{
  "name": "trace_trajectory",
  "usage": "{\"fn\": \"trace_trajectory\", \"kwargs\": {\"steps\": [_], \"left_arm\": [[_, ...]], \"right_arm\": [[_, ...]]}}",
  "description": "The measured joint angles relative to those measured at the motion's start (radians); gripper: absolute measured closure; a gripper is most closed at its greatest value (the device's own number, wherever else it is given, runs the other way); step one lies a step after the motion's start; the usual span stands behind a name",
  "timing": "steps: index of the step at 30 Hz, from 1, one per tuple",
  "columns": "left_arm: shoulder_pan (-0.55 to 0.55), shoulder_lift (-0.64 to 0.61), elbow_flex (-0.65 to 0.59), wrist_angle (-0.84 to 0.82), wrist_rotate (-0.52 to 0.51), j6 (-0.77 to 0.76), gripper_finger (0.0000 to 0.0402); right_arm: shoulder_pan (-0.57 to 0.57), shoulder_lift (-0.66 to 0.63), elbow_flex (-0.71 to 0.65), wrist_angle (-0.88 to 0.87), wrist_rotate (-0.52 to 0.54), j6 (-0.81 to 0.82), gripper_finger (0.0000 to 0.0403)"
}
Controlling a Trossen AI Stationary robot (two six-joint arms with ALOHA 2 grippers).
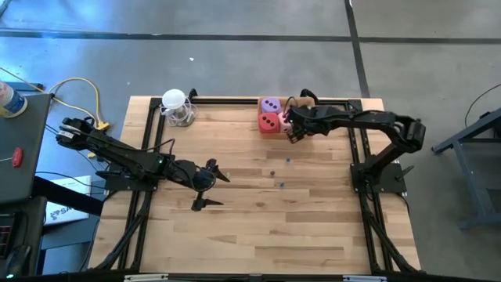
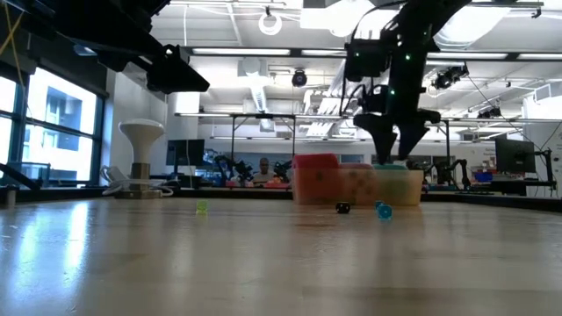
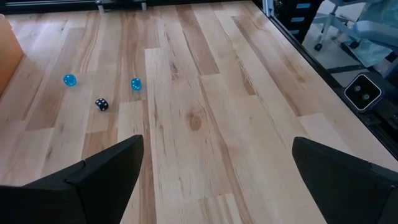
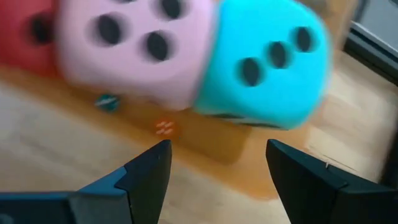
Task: Pick & Place Dice
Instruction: Put the small light blue die into the orange bin
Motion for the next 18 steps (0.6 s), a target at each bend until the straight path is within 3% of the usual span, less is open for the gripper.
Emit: {"fn": "trace_trajectory", "kwargs": {"steps": [6,13,18], "left_arm": [[0.0,0.0,0.0,0.0,0.0,0.0,0.0002],[0.0,0.0,0.0,0.0,0.0,0.0,0.0002],[0.0,0.0,0.0,0.0,0.0,0.0,0.0002]], "right_arm": [[0.082,-0.003,0.0,0.001,-0.015,-0.023,0.0149],[0.195,-0.009,0.0,-0.005,-0.205,0.06,0.0149],[0.264,-0.001,0.0,0.001,-0.22,0.128,0.0149]]}}
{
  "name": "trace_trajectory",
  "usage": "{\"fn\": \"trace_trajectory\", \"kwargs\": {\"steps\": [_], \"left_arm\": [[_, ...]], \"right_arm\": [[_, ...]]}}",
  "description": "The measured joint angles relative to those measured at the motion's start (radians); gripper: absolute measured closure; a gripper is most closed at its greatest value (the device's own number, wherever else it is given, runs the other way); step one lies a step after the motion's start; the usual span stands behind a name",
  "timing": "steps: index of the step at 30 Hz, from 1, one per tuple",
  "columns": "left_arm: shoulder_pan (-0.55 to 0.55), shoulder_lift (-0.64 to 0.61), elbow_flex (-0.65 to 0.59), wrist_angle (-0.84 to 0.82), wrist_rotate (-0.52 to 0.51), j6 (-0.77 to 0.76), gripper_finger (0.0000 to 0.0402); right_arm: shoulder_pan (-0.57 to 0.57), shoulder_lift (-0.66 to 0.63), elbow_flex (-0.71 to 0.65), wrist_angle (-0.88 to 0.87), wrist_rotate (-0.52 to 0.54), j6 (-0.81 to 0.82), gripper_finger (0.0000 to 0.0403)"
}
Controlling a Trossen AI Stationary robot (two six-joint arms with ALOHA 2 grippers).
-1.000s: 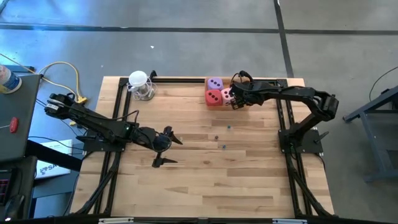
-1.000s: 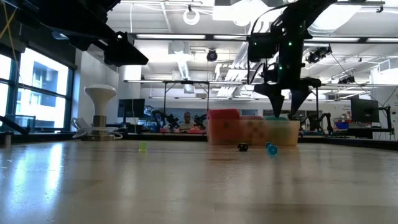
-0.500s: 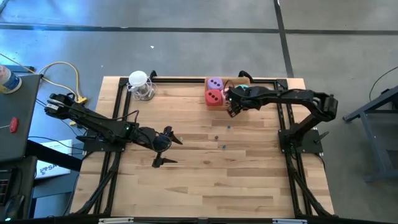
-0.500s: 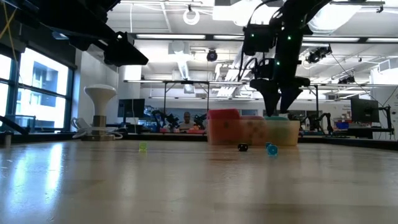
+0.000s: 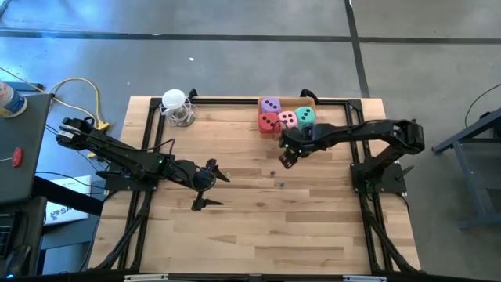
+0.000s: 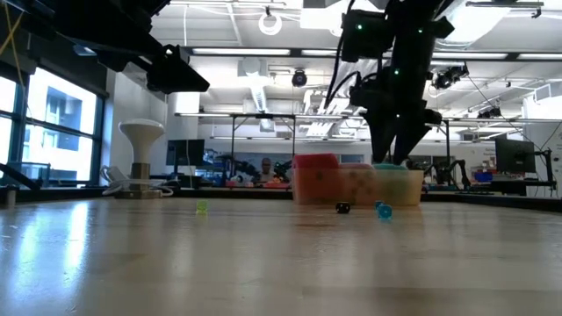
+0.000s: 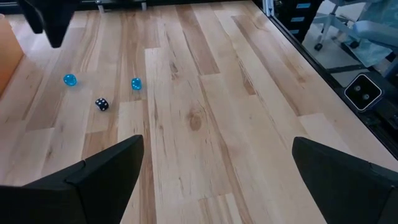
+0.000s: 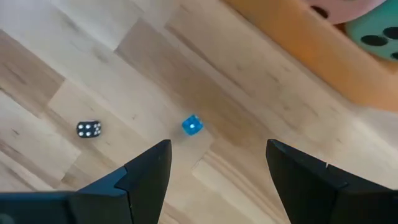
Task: Pick & Place Dice
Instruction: Put the small light blue die into the orange bin
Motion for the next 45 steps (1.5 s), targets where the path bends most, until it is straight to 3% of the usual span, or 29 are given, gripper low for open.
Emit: {"fn": "trace_trajectory", "kwargs": {"steps": [8,23,45], "left_arm": [[0.0,0.0,0.0,-0.001,0.0,0.0,0.0002],[0.0,0.0,0.0,-0.003,0.0,0.0,0.0002],[0.0,0.0,0.0,-0.004,0.0,0.0,0.0002]], "right_arm": [[0.065,0.045,0.0,0.022,0.061,0.053,0.0149],[0.068,0.179,0.0,0.084,0.034,0.008,0.0149],[0.035,0.183,0.0,0.092,0.05,0.021,0.0154]]}}
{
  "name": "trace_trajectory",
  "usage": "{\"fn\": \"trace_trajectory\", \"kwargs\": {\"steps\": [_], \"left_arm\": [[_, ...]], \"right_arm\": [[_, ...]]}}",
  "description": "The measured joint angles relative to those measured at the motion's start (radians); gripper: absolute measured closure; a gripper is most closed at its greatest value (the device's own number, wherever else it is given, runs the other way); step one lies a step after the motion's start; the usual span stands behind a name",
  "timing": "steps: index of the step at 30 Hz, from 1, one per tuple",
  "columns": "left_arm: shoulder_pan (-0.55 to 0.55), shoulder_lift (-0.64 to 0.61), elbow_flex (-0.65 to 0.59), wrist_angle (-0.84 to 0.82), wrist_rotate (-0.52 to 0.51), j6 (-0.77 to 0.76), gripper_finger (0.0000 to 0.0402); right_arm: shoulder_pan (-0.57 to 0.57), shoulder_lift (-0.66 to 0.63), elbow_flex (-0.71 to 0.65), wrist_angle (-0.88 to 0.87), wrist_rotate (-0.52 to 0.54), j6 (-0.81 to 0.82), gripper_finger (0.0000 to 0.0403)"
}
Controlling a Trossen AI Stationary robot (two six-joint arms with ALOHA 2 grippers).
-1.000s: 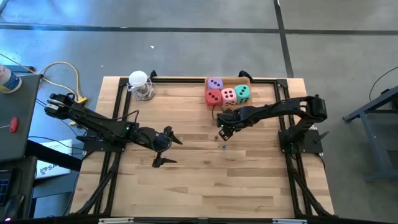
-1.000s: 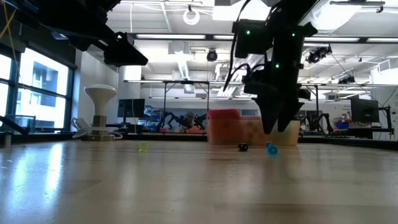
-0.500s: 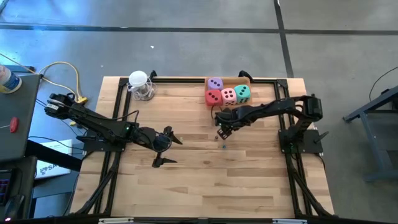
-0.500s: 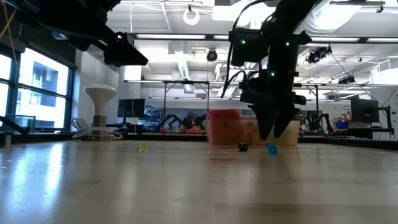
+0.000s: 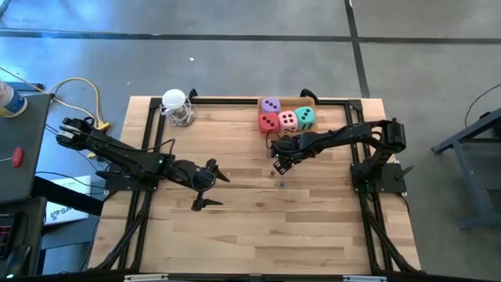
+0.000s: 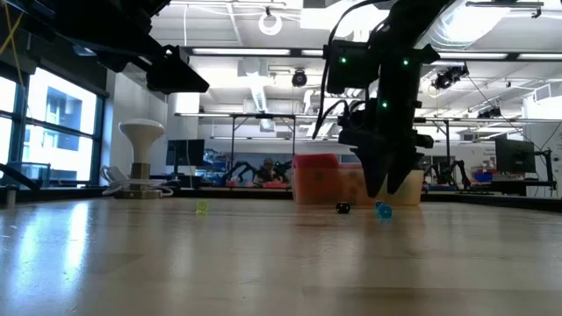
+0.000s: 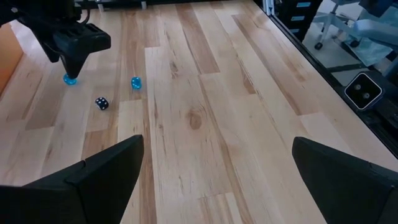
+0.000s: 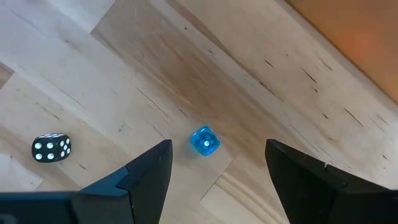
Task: Pick & Place Dice
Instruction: Put the small light blue die into the orange bin
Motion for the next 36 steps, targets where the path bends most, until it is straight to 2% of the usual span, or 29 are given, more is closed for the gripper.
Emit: {"fn": "trace_trajectory", "kwargs": {"steps": [10,15,36], "left_arm": [[0.0,0.0,0.0,0.0,0.0,0.0,0.0002],[0.0,0.0,0.0,-0.001,0.0,0.0,0.0002],[0.0,0.0,0.0,-0.011,0.0,0.0,0.0002]], "right_arm": [[0.0,0.0,0.0,0.0,0.004,0.001,0.0233],[0.0,0.0,0.0,0.015,0.004,0.001,0.0256],[0.002,0.073,0.001,0.047,-0.018,-0.045,0.0262]]}}
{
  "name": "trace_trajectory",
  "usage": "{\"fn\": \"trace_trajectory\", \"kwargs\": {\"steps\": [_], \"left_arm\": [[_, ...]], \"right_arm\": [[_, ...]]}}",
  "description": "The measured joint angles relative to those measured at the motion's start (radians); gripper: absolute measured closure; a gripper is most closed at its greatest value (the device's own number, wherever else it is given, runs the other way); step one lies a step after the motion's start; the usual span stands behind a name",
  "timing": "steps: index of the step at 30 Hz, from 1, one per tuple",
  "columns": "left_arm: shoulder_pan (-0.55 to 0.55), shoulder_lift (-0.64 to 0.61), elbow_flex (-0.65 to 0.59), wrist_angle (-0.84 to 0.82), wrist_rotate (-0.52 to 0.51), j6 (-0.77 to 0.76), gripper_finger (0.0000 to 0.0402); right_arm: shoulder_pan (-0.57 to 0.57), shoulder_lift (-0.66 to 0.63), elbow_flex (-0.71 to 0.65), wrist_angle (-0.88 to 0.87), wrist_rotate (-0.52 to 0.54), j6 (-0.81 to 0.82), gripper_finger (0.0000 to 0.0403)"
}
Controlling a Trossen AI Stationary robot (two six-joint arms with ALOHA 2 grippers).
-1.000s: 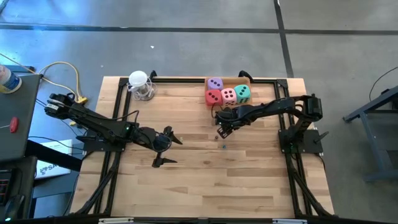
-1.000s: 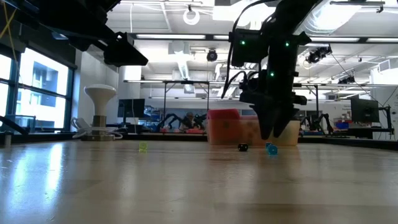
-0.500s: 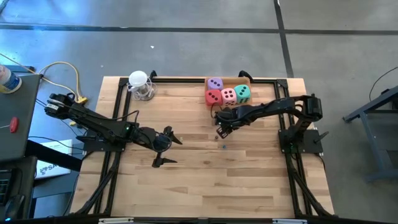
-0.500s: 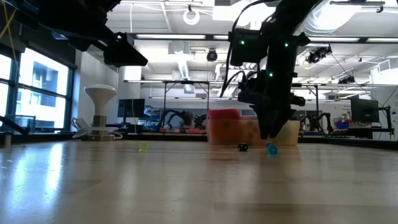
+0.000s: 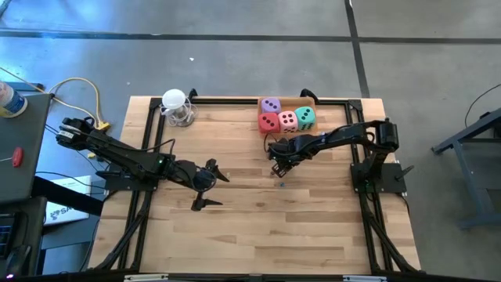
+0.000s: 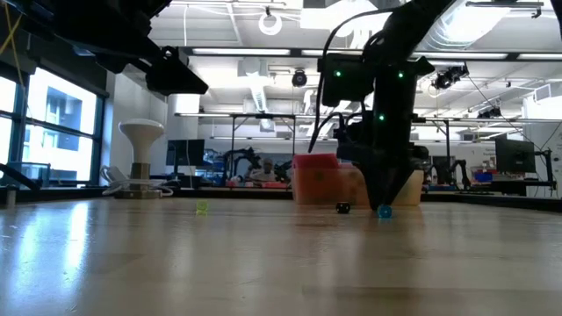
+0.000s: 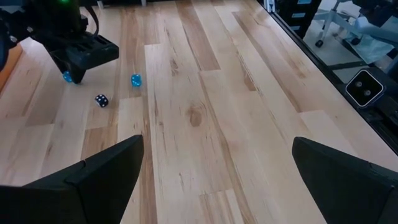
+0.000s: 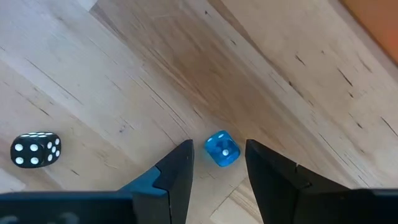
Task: Pick & Place Dice
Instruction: Put the small light blue die into the orange bin
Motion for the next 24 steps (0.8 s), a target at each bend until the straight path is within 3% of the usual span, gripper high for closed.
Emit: {"fn": "trace_trajectory", "kwargs": {"steps": [7,18,24], "left_arm": [[0.0,0.0,0.0,0.0,0.0,0.0,0.0002],[0.0,0.0,0.0,-0.001,0.0,0.0,0.0002],[0.0,0.0,0.0,0.0,0.0,0.0,0.0002]], "right_arm": [[0.0,-0.004,-0.001,-0.006,0.003,-0.002,0.0273],[0.0,-0.005,-0.001,-0.011,0.017,-0.056,0.0366],[0.0,-0.028,-0.002,-0.072,0.091,-0.06,0.0359]]}}
